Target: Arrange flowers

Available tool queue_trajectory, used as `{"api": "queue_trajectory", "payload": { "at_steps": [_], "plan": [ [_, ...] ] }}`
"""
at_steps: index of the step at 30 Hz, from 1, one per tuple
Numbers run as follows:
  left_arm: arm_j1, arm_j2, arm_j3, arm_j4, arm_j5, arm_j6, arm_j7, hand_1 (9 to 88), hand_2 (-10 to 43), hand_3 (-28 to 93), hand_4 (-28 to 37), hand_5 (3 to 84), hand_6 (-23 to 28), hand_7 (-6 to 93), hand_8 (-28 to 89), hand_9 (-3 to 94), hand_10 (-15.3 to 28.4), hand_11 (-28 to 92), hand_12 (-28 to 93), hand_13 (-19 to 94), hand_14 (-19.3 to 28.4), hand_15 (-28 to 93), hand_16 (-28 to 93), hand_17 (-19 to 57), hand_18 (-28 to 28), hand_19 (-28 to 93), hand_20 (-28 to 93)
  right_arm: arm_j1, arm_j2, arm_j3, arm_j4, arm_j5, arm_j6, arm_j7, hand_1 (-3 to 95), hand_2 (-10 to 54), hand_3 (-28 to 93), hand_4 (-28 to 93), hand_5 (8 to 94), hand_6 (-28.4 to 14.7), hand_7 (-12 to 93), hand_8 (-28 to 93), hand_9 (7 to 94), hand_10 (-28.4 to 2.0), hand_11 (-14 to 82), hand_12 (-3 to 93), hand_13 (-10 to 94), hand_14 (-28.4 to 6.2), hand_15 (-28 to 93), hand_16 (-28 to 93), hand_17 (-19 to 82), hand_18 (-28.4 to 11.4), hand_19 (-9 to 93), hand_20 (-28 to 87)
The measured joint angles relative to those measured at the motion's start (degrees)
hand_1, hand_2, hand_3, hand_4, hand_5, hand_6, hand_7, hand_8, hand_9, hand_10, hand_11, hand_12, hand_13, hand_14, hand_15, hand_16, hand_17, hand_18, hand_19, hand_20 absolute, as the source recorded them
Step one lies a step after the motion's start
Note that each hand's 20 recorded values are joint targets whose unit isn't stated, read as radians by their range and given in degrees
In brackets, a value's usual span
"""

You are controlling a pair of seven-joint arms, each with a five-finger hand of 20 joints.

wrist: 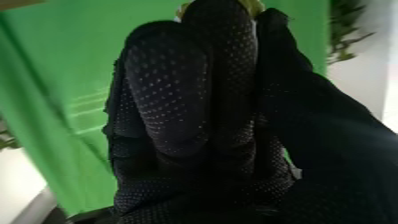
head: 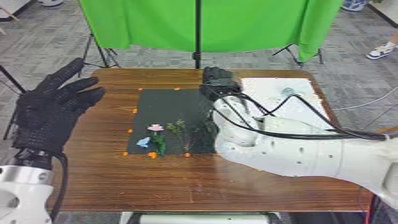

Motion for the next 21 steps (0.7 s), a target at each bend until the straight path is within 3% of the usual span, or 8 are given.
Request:
{"api": "queue_trajectory", "payload": {
  "at_steps": [9, 21],
  "plan": [
    [-3.55, 0.58, 1.29, 0.53, 0.06, -1.64, 0.17, 21.1, 9.1, 77, -27.0, 33.2, 8.4, 17.1, -11, 33.2, 23.3, 29, 13, 26, 28.4, 55, -10, -6.5, 26.4, 57, 33, 1.45, -5.59, -2.84, 0.55, 3.98, -0.77, -4.16, 57.6, -9.5, 65, -28, 83.5, 3.1, 24, 2, 93.7, -4.7, 23.7, 25.0, 85, -1.9, 58, 21, 35, -16.2, 90, 1],
    [-4.72, 0.81, 1.76, 0.95, 0.08, -2.58, -0.03, 21.2, 9.1, 77, -27.2, 33.3, 8.2, 18.2, -12, 33.7, 23.4, 31, 13, 27, 28.4, 57, -10, -6.5, 26.8, 56, 34, 6.50, -9.30, -13.39, 2.38, 6.19, -1.17, -6.02, 57.3, -9.5, 63, -28, 83.2, 4.6, 24, 1, 93.7, -3.8, 22.1, 25.8, 84, -1.8, 58, 21, 32, -15.7, 88, 5]
  ]
}}
